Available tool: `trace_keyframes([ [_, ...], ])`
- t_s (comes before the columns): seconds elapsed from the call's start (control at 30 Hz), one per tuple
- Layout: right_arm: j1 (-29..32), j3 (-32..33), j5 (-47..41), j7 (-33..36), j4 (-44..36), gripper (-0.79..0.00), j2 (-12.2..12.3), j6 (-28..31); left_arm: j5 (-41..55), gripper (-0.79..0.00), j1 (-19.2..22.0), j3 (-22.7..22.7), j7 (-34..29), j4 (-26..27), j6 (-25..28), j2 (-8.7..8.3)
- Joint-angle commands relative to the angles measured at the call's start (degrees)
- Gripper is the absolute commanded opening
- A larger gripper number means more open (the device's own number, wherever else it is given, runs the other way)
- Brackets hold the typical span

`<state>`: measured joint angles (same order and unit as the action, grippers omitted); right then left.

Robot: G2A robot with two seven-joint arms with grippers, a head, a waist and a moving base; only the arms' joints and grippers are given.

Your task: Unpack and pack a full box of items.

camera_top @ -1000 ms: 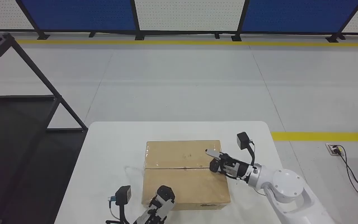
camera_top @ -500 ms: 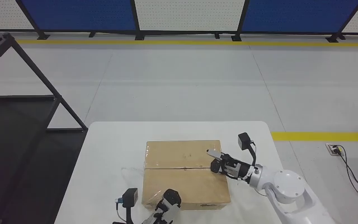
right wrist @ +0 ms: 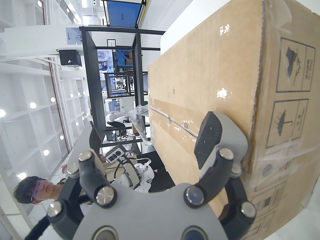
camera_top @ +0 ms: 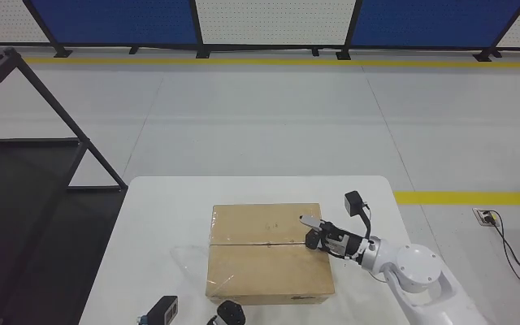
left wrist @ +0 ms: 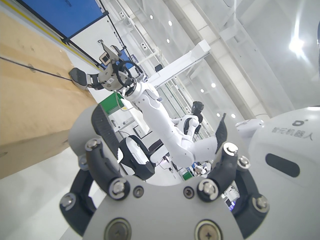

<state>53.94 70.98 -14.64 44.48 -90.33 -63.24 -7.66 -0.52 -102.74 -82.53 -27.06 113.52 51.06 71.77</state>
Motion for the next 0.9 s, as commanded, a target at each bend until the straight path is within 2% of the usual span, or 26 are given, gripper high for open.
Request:
trace_keyframes([
  [0.0,-0.08,0.03,0.02,0.05,0.09,0.000,0.01,-0.08,2.82,0.000,-2.05,-2.38,-3.38,-0.28,2.51,-0.79],
  [0.13,-0.25,0.11,-0.13,0.05,0.16,0.000,0.01,-0.14,11.69,0.000,-4.16,-5.94,-9.65,-1.60,2.60,-2.33],
  [0.27,-0.72,-0.40,-0.06,0.16,0.48,0.000,-0.08,-0.33,22.03,0.000,-4.40,-8.92,-20.38,-3.36,-0.31,-4.14],
  [0.37,-1.04,-0.70,-0.12,0.11,0.81,0.000,-0.16,-0.40,27.49,0.000,-3.76,-11.68,-22.26,-6.29,-1.18,-4.82],
  [0.6,-1.17,-0.75,-0.15,0.12,1.18,0.000,-0.18,-0.40,29.52,0.000,-1.36,-13.66,-14.32,-13.99,-5.16,-4.77],
  [0.7,-1.33,-0.82,-0.08,0.21,1.14,0.000,-0.18,-0.55,28.43,0.000,2.33,-13.16,-10.95,-18.06,-8.12,-4.67],
  [0.87,-1.71,-1.19,0.04,0.17,1.10,0.000,-0.26,-0.72,23.40,0.000,9.47,-9.17,-5.13,-23.89,-11.16,-4.03],
])
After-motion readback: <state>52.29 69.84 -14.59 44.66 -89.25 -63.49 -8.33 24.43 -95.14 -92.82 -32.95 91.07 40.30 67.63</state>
